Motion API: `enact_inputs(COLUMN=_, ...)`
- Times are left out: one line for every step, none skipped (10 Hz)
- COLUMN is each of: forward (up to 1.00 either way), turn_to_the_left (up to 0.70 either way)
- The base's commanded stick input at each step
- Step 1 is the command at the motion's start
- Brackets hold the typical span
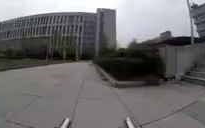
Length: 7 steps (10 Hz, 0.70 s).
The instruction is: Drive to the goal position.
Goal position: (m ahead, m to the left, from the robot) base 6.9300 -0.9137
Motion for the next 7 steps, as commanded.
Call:
enact_inputs(forward=1.00, turn_to_the_left=0.00)
enact_inputs(forward=1.00, turn_to_the_left=0.00)
enact_inputs(forward=1.00, turn_to_the_left=0.00)
enact_inputs(forward=1.00, turn_to_the_left=0.00)
enact_inputs(forward=1.00, turn_to_the_left=0.00)
enact_inputs(forward=1.00, turn_to_the_left=0.00)
enact_inputs(forward=1.00, turn_to_the_left=0.00)
